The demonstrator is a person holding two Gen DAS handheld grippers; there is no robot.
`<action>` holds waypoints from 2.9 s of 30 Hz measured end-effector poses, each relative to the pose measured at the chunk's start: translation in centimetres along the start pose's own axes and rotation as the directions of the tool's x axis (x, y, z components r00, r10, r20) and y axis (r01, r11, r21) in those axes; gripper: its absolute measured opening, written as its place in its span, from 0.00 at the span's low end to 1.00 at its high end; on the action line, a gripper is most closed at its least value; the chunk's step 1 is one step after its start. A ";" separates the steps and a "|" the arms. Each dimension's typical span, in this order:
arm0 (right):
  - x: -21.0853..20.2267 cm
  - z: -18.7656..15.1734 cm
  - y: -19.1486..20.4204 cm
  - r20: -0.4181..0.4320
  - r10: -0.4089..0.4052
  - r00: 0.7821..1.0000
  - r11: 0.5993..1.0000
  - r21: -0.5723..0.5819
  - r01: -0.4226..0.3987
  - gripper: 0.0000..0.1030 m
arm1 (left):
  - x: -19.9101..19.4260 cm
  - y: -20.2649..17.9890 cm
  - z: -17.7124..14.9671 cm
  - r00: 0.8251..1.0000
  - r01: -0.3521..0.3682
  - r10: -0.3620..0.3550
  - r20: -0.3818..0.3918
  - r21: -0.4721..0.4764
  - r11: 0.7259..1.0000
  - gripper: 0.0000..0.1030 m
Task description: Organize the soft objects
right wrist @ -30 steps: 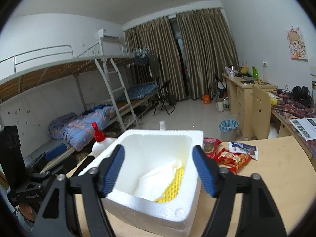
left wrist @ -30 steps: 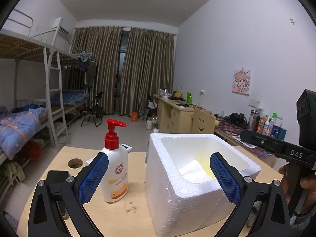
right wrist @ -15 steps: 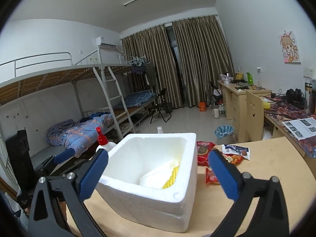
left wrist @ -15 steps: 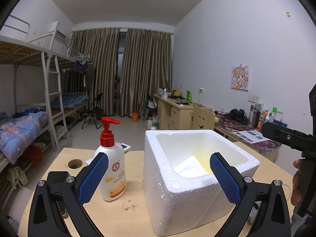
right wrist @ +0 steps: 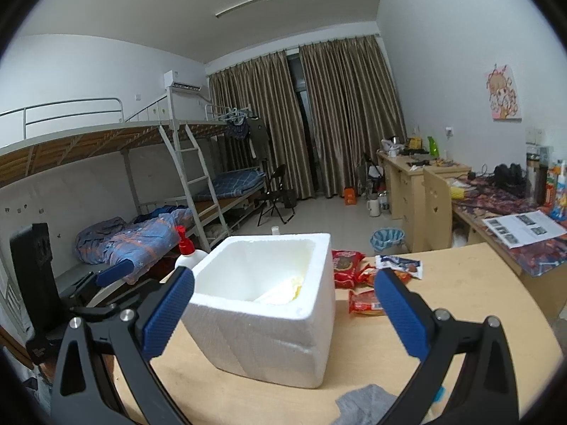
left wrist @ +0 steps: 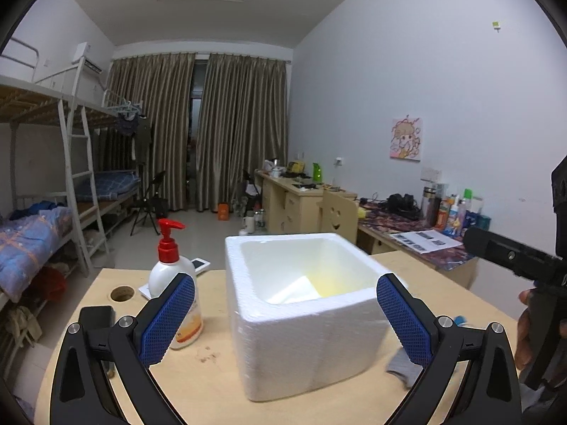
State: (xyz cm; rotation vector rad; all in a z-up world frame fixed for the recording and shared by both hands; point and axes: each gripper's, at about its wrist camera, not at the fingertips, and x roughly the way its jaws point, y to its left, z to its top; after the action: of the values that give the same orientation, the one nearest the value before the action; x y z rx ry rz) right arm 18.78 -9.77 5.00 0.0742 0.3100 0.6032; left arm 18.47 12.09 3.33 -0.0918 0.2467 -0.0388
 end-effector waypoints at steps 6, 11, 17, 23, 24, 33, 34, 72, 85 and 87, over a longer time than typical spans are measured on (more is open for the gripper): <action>-3.4 0.0 0.4 0.039 -0.023 0.999 1.000 -0.018 0.024 1.00 | -3.4 -2.8 0.3 0.999 0.022 -0.023 0.030 0.039 0.999 1.00; -5.7 -0.1 0.3 0.063 -0.046 0.997 0.998 -0.027 0.048 1.00 | -5.6 -4.6 0.3 0.998 0.063 -0.064 0.027 0.036 0.997 1.00; -8.0 -0.2 -0.2 0.097 -0.074 0.992 0.996 -0.036 0.078 1.00 | -8.0 -6.5 0.5 0.993 0.104 -0.106 0.051 0.042 0.994 1.00; -10.3 -0.7 -0.9 0.128 -0.099 0.987 0.994 -0.037 0.105 1.00 | -9.8 -8.7 0.3 0.988 0.134 -0.139 0.061 0.073 0.988 1.00; -10.9 -0.9 -1.0 0.134 -0.102 0.986 0.994 -0.036 0.108 1.00 | -10.2 -9.1 0.2 0.988 0.139 -0.143 0.063 0.077 0.987 1.00; -14.5 -2.7 -1.8 0.168 -0.164 0.972 0.986 -0.009 0.168 1.00 | -11.6 -10.9 -1.6 0.976 0.210 -0.214 0.050 0.073 0.975 1.00; -14.7 -3.0 -1.9 0.166 -0.173 0.971 0.984 -0.005 0.176 1.00 | -11.3 -11.1 -1.8 0.975 0.215 -0.219 0.042 0.075 0.974 1.00; -9.2 -8.7 -10.8 -0.044 -0.285 0.958 0.952 0.106 0.288 1.00 | 3.8 -14.1 -8.8 0.913 0.301 -0.284 -0.295 0.016 0.953 1.00; -7.6 -9.9 -14.6 -0.099 -0.252 0.963 0.952 0.154 0.265 1.00 | 9.7 -16.2 -10.1 0.895 0.257 -0.238 -0.376 0.000 0.966 1.00; -7.3 -10.0 -15.0 -0.107 -0.238 0.965 0.954 0.162 0.253 1.00 | 10.4 -16.3 -10.3 0.891 0.254 -0.240 -0.385 -0.015 0.967 0.98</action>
State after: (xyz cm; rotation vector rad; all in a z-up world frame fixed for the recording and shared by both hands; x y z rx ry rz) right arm 18.21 -26.45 -4.90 0.1755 0.4487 0.3310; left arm 25.58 -5.48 -7.58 -0.0791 0.6281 -0.3187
